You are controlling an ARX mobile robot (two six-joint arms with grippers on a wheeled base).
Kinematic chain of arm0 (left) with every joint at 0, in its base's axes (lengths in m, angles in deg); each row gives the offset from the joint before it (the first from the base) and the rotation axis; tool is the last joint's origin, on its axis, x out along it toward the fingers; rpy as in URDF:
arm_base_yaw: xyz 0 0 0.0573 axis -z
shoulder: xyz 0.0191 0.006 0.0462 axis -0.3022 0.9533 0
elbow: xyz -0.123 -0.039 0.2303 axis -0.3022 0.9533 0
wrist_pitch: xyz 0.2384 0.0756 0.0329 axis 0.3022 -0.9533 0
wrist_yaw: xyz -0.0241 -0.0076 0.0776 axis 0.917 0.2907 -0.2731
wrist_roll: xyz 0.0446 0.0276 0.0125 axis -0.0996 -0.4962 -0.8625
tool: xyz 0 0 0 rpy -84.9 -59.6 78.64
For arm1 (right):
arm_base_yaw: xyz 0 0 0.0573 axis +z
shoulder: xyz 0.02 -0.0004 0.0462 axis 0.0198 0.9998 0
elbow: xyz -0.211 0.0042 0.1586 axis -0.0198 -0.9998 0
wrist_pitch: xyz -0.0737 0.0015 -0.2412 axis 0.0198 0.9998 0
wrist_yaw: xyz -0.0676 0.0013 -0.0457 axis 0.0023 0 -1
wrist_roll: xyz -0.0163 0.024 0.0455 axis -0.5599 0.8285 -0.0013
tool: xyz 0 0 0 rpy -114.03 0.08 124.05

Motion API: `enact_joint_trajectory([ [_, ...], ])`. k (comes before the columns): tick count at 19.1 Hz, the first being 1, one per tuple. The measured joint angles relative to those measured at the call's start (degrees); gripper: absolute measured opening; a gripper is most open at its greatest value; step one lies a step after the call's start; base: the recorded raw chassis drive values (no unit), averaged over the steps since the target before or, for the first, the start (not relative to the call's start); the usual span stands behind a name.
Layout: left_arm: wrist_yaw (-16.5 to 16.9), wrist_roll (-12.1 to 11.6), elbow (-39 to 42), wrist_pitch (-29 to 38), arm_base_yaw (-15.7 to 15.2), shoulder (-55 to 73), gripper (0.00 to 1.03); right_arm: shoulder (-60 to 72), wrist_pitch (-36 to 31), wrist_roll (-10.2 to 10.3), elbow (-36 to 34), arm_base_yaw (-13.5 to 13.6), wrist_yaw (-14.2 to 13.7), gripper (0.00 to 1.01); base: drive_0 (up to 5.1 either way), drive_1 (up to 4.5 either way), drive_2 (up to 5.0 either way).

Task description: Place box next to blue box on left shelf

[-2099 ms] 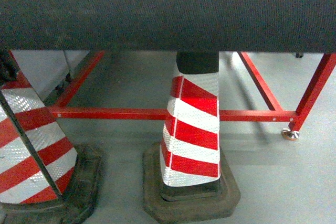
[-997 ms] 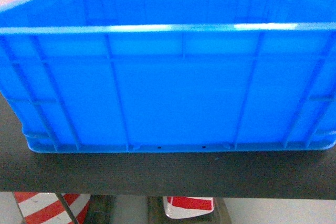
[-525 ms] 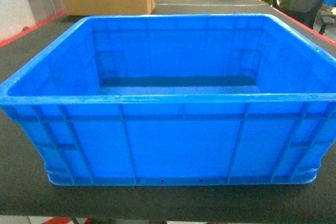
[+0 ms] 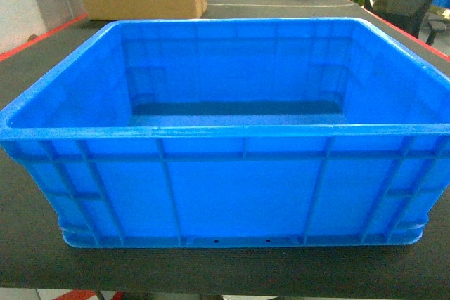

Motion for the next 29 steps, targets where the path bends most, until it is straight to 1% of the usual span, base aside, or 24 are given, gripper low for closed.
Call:
enact_joint_trajectory([
  [25,0.0,0.0,0.0,0.0,0.0,0.0,0.98,0.0,0.0,0.0,0.0,0.0,0.0,0.98,0.0,0.0,0.0],
  [26,-3.61,0.35,-1.25,-5.16,1.42,1.03,0.98,0.0,0.0,0.0,0.0,0.0,0.02,0.98,0.0,0.0,0.0],
  [27,-9.68,1.4,-3.72,-10.93,5.25,6.56,0.98,0.0,0.02,0.0,0.0,0.0,0.02,0.98,0.0,0.0,0.0],
  [28,-11.5,1.73,-3.76,-10.97,7.06,7.85,0.98,4.17,8.09,2.97,2.91,4.74,-11.26,0.98,0.0,0.0,0.0],
  [29,-12.26,2.16,-3.89,-9.49,8.17,8.66,0.98,14.47,11.85,6.99,6.43,11.8,-25.79,0.98,0.0,0.0,0.0],
])
